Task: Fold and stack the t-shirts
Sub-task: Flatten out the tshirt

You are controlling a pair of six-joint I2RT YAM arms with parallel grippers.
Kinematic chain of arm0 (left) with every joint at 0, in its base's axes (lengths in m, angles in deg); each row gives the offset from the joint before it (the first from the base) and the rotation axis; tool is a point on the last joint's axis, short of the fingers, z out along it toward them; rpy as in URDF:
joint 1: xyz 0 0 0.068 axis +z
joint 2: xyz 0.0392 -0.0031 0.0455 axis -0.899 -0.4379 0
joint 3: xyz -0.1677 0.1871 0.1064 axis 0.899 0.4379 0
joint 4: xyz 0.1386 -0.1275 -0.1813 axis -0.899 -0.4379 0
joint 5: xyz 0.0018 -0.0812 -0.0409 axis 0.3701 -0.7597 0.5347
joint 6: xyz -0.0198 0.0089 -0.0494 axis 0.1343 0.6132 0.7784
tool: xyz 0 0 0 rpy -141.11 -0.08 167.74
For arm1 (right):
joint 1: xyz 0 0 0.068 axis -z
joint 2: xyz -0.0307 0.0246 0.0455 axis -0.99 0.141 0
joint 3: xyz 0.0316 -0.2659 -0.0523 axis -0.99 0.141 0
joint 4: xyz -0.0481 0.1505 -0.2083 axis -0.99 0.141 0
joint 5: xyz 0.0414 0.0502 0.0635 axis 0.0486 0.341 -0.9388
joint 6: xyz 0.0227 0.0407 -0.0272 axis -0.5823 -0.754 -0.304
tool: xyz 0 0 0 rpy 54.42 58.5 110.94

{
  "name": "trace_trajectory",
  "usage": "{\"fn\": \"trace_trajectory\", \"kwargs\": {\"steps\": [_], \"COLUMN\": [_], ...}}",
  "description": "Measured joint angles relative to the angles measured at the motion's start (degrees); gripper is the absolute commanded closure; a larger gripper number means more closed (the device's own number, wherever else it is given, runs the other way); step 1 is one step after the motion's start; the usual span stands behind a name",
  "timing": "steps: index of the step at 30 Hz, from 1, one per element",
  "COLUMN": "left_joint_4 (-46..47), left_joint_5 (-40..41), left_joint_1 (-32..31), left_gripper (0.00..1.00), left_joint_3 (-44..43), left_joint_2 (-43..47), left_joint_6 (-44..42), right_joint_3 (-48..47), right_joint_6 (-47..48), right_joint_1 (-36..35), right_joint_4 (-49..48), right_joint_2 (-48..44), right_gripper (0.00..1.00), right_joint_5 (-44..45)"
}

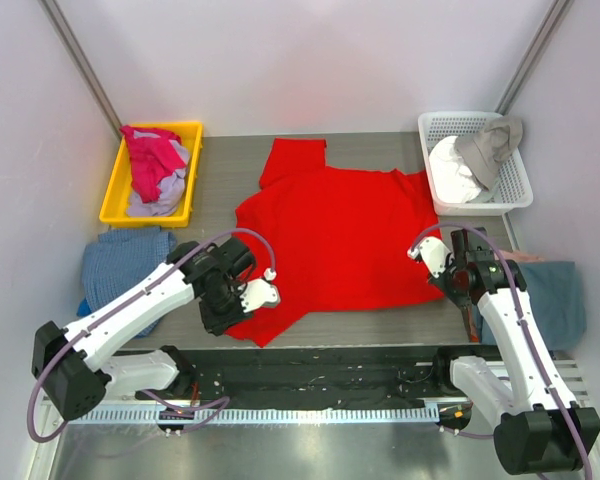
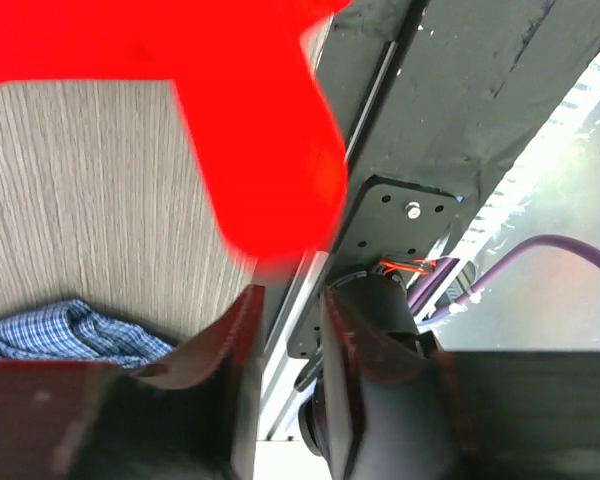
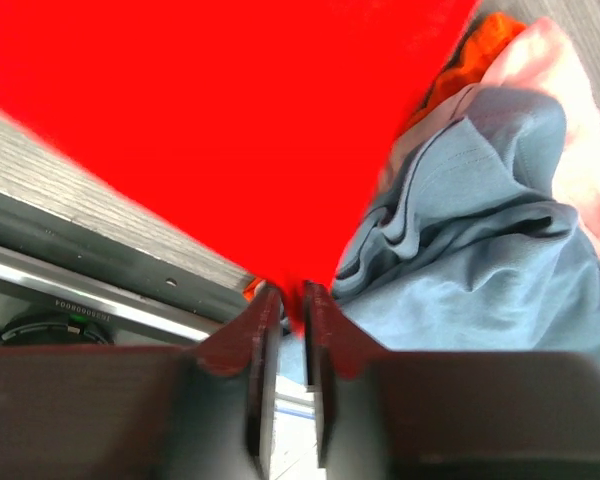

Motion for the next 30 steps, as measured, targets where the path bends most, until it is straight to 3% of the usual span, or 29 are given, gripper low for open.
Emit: {"fn": "trace_trajectory", "kwargs": {"steps": [6, 10, 13, 15, 17, 22, 30], "left_joint_4": [-0.4, -0.6, -0.3, 1.8, 6.7, 27.1, 50.6], "left_joint_5": [0.4, 2.1, 5.3, 8.9, 13.1, 20.7, 21.3], "left_joint_1": [0.0, 0.0, 0.0, 0.0, 0.2, 5.1, 20.9], "left_gripper": [0.57, 0.54, 0.43, 0.27, 0.13, 0.07, 0.08], "left_joint_3": [0.0, -1.6, -3.9, -4.7, -4.7, -4.5, -22.7], "left_joint_2": [0.9, 2.3, 3.7, 4.9, 5.9, 3.3, -23.6], "left_joint_6": [0.1, 0.0, 0.0, 0.0, -0.1, -0.8, 5.0], "right_joint_3": [0.2, 0.2, -0.7, -2.2, -3.8, -8.4, -22.2], "right_joint_6": [0.8, 1.0, 0.0, -1.6, -3.8, -12.2, -24.2], "right_joint_1": [0.0, 0.0, 0.0, 0.0, 0.0, 0.0, 0.0], "right_joint_4": [0.8, 0.9, 0.2, -2.0, -6.1, -20.2, -40.5], "right_joint_2": [0.1, 0.2, 0.4, 1.1, 2.6, 10.3, 29.2], "right_gripper": [0.55, 0.34, 0.25, 0.24, 0.23, 0.21, 0.2], "right_joint_5": [0.1, 0.1, -0.2, -0.3, -0.5, -0.4, 1.2]}}
